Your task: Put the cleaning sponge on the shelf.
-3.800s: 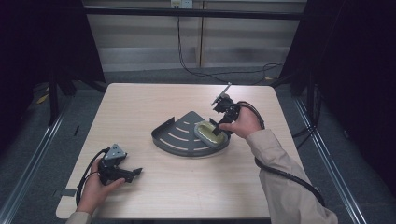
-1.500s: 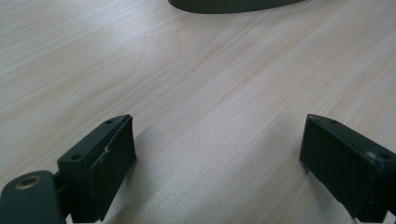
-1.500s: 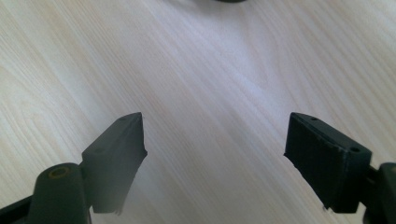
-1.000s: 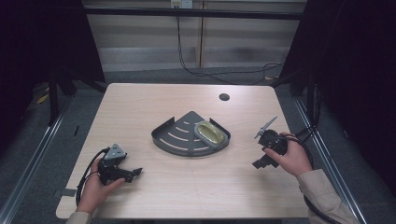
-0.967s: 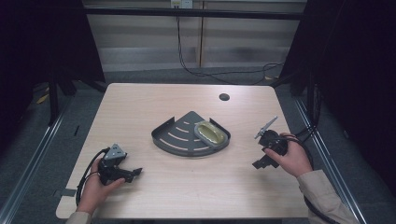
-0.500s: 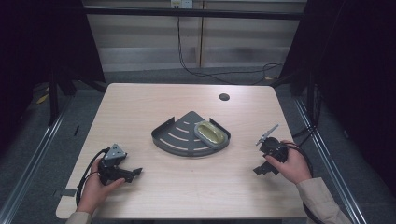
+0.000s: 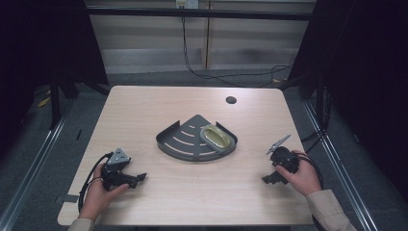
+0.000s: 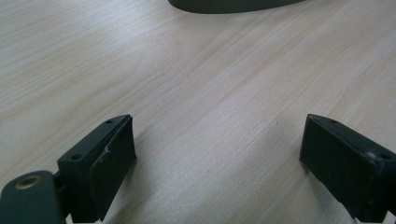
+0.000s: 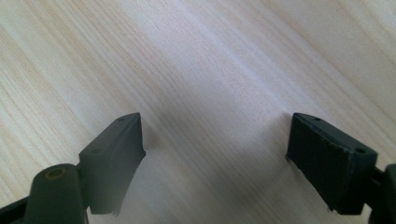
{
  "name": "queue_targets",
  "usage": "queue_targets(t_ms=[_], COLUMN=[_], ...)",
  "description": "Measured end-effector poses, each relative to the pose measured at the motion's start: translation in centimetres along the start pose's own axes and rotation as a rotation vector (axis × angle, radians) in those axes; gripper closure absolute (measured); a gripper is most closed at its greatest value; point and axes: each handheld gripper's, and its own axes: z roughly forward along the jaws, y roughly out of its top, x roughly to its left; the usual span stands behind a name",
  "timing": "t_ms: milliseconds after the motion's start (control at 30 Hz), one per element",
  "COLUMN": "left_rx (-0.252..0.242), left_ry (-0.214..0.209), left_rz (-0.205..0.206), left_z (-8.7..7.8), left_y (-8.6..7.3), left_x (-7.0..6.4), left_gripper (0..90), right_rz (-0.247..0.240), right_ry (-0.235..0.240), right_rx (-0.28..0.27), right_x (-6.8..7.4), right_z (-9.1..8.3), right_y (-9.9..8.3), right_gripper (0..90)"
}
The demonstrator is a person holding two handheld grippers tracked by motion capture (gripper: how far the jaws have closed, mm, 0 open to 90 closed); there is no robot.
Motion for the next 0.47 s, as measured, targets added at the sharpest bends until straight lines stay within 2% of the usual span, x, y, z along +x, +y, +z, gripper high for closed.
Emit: queue_targets(t_ms=[133,233,367,467], left_rx=[0.0,0.0,-0.001,-0.001], left_ry=[0.0,0.0,0.0,0.0], left_rz=[0.0,0.0,-0.006,-0.007], left_z=[0.0,0.0,0.0,0.0], left_y=[0.0,0.0,0.0,0.0], left_x=[0.0,0.0,-0.1,-0.1], left_gripper=[9.8,9.8,9.8,9.8], right_rz=[-0.012,-0.043,-0.037,-0.038], right_ry=[-0.013,-0.033,-0.032,-0.035], right_rx=[-0.036,-0.067,-0.112,-0.115], right_x=[0.3,0.5,0.5,0.6], right_z=[0.2,0.3,0.4,0.4], right_y=[-0.6,-1.1,-1.6,-1.7], right_gripper=[13.5,11.3,10.4,10.1])
